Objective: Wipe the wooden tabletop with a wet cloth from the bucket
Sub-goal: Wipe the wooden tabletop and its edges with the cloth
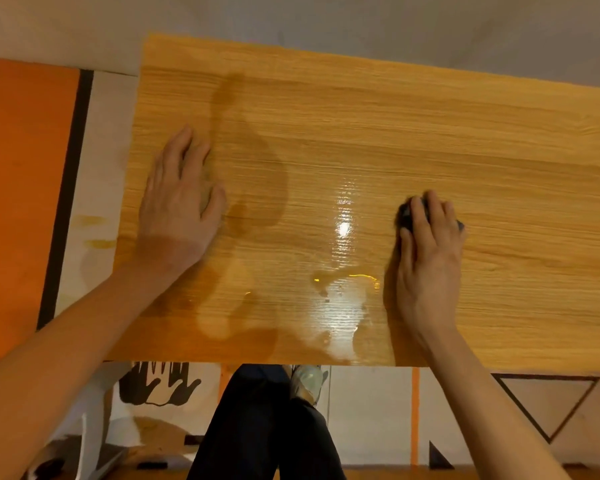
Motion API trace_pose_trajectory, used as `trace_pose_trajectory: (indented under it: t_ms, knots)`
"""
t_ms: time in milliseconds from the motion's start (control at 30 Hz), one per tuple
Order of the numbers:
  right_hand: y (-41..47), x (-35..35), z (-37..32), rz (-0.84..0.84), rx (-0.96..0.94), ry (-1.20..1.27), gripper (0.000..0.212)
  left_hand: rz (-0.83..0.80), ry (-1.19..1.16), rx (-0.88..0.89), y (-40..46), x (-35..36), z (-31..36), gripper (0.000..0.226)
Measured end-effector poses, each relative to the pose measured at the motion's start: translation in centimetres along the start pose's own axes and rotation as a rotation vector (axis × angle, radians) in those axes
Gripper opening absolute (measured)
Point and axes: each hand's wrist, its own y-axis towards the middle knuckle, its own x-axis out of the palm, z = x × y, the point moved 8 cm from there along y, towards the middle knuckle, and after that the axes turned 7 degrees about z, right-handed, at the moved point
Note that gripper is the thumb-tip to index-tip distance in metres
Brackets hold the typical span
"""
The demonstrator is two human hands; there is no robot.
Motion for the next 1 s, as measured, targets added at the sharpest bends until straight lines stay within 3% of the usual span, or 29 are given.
trace_pose_trajectory:
  t_ms: [133, 200, 367, 467, 533, 667, 767, 900, 1000]
  knots:
    - [-0.4, 0.3, -0.6, 0.034, 0.075, 0.024, 0.044, -0.057, -0.033, 0.005, -7.1, -0.5, 1.1, 0.057]
    - [-1.2, 1.3, -3.9, 0.047, 0.055, 0.016, 0.044, -0.068, -0.028, 0.017, -9.3, 0.0, 1.3, 0.056]
    - [-5.0, 6.1, -15.9, -0.119, -0.29, 0.096, 0.043, -0.003, 0.038, 0.034, -10.0, 0.8, 1.3, 0.057]
    - [-4.8, 5.6, -14.6, -0.172, -0.508, 0.04, 0.043, 0.028, 0.051, 0.033, -10.1, 0.8, 1.5, 0.057]
    - [-3.1, 3.5, -9.5, -0.127, -0.439, -0.022, 0.042, 0.064, 0.045, 0.04, -10.0, 0.5, 1.6, 0.056]
    - [-1.5, -1.7, 1.5, 0.005, 0.007, -0.009, 0.045, 0.132, 0.026, 0.077, -10.1, 0.2, 1.7, 0.054]
    - [-3.4, -0.3, -2.2, 0.071, 0.122, 0.001, 0.048, 0.149, 0.035, 0.099, -10.2, 0.1, 1.8, 0.052]
    - [-7.6, 4.7, -13.5, -0.077, -0.234, 0.138, 0.044, 0.102, 0.046, 0.041, -9.8, 0.2, 1.5, 0.055]
    - [-7.1, 4.4, -13.4, -0.173, -0.52, 0.125, 0.044, 0.096, 0.057, 0.045, -9.8, 0.1, 1.6, 0.054]
